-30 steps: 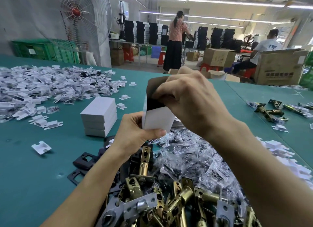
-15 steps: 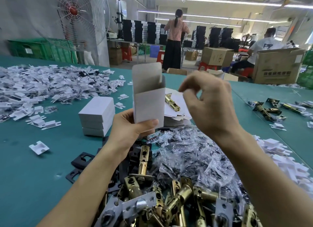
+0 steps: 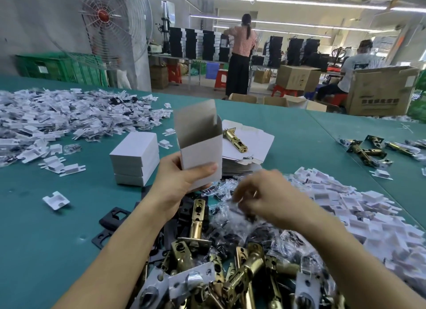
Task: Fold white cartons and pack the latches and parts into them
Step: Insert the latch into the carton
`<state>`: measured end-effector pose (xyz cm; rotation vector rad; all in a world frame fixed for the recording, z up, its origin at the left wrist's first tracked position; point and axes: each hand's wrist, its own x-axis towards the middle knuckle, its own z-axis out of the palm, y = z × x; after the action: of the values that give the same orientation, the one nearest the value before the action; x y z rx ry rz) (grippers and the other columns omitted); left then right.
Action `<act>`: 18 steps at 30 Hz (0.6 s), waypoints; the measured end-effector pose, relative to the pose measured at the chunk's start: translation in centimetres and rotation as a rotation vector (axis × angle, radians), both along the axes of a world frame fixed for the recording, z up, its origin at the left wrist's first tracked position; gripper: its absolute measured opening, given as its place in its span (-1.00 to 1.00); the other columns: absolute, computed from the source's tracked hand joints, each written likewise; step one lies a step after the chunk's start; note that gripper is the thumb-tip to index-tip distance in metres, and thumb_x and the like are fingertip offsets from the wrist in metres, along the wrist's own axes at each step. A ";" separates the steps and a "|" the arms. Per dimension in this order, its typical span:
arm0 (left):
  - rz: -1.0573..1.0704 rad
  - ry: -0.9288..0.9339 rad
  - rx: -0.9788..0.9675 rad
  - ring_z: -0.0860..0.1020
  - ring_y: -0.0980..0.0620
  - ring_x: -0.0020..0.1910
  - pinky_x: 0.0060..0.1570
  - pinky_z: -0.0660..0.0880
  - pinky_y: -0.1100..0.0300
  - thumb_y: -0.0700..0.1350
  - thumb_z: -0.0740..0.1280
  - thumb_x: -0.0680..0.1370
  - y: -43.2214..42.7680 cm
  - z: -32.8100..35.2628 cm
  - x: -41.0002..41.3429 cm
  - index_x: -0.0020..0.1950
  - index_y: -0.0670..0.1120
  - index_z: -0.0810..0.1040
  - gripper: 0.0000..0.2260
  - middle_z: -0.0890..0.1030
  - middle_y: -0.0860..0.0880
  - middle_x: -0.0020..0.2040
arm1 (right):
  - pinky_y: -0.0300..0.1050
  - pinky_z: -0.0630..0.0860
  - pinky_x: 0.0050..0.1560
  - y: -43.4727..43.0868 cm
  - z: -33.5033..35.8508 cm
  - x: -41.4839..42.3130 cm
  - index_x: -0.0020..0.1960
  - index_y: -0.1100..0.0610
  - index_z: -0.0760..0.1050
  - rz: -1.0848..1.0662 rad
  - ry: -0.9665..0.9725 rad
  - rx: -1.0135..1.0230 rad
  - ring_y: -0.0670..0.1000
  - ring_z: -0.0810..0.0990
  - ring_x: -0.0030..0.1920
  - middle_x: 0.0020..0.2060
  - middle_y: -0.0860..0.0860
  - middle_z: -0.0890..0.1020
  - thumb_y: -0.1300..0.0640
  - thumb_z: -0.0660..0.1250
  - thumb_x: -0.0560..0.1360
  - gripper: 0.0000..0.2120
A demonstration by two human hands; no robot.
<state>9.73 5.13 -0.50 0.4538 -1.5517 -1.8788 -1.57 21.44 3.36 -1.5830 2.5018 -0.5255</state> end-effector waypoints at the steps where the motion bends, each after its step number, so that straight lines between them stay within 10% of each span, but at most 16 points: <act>1: -0.001 -0.015 -0.013 0.68 -0.13 0.00 -0.13 0.66 -0.02 -0.03 0.68 0.09 -0.1 -0.1 0.0 -0.12 -0.01 0.75 -0.61 0.72 -0.11 -0.03 | -0.41 0.52 -0.23 0.4 0.9 -0.3 -0.10 -0.06 0.68 -0.014 -0.012 -0.119 -0.21 0.61 -0.32 -0.21 -0.07 0.72 0.28 0.38 0.51 -0.76; 7: -0.048 -0.124 -0.074 0.70 -0.11 -0.04 -0.12 0.68 -0.04 -0.10 0.69 0.11 0.1 -0.3 -0.1 -0.14 0.05 0.76 -0.64 0.74 -0.07 -0.08 | -0.15 0.63 -0.33 0.7 5.9 0.3 -0.12 0.04 0.61 0.111 -0.170 -0.882 0.00 0.68 -0.27 -0.20 0.02 0.67 0.32 0.41 0.51 -0.82; 13: -0.087 -0.131 -0.127 0.70 -0.10 -0.16 -0.22 0.66 0.02 -0.05 0.67 0.13 0.5 0.0 0.1 -0.10 -0.04 0.75 -0.62 0.73 -0.11 -0.09 | 0.11 0.58 -0.17 -2.3 6.1 1.1 -0.02 0.09 0.64 0.176 0.231 -0.721 0.07 0.63 -0.15 -0.15 0.02 0.65 0.25 0.44 0.50 -0.90; 18: -0.093 -0.138 -0.135 0.66 0.02 -0.32 -0.38 0.55 0.23 -0.14 0.67 0.16 0.7 0.1 0.1 -0.13 -0.03 0.75 -0.69 0.72 -0.09 -0.16 | -0.08 0.42 -0.19 -2.4 6.3 0.9 -0.03 -0.14 0.63 0.119 0.350 -0.388 0.00 0.50 -0.13 -0.24 -0.13 0.51 0.06 0.40 0.54 -0.90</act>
<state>9.88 5.79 -0.37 0.4661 -1.8064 -1.8303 -0.67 19.06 9.68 -2.1135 2.6420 -0.8218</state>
